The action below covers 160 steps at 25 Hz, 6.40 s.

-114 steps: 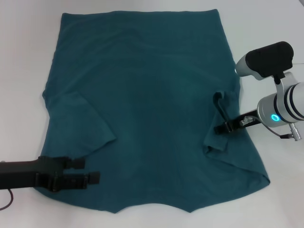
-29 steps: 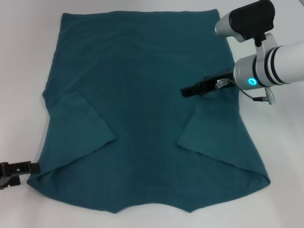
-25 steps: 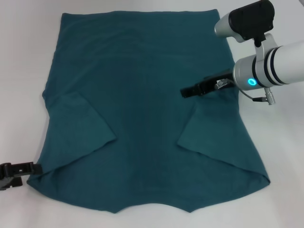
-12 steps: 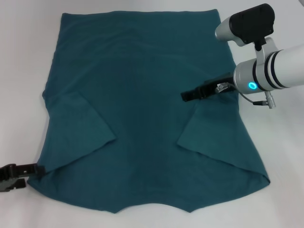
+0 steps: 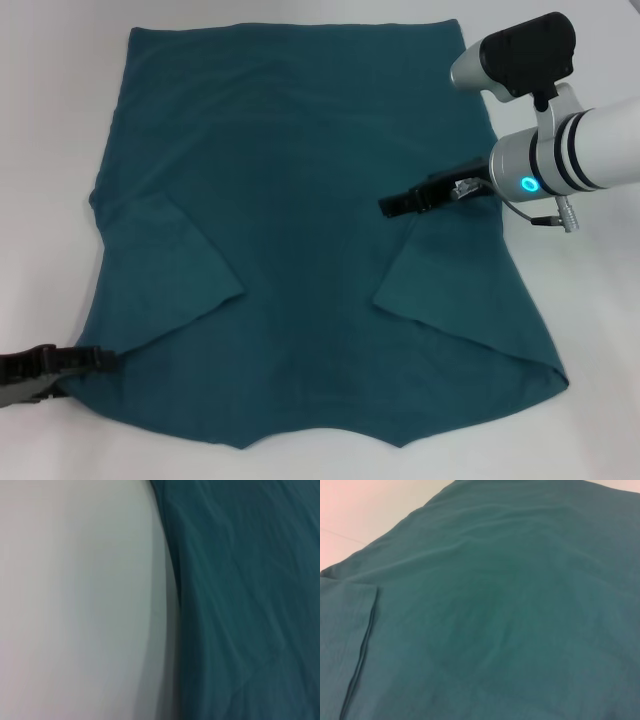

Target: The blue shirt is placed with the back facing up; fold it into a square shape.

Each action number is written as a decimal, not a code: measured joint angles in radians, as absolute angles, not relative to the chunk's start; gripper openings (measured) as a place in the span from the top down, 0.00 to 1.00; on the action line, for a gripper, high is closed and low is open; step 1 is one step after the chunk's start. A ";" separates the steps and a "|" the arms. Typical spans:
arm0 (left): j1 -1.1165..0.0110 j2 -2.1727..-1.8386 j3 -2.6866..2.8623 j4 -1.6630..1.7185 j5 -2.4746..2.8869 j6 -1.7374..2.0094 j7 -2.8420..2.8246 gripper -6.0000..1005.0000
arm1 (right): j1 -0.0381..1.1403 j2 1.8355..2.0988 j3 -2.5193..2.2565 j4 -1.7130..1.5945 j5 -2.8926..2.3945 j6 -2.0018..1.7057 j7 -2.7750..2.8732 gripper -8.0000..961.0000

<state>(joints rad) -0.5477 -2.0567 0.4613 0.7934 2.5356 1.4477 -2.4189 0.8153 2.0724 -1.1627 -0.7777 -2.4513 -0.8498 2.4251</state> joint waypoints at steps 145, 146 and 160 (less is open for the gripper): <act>-0.471 -2.078 0.455 0.855 2.821 2.062 -2.392 0.97 | 0.623 2.088 -1.503 -1.153 -2.564 -1.989 2.376 0.95; -0.475 -2.074 0.442 0.855 2.800 2.062 -2.388 0.97 | 0.625 2.089 -1.481 -1.155 -2.564 -1.987 2.368 0.95; -0.594 -1.977 0.243 0.873 2.595 2.065 -2.360 0.97 | 0.710 2.012 -0.933 -1.193 -2.524 -1.982 2.231 0.95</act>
<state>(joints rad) -0.5941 -1.9768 0.2434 0.8734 2.5951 2.0652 -2.3600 0.7104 2.0116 -0.9325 -1.1932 -2.5244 -1.9820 2.2309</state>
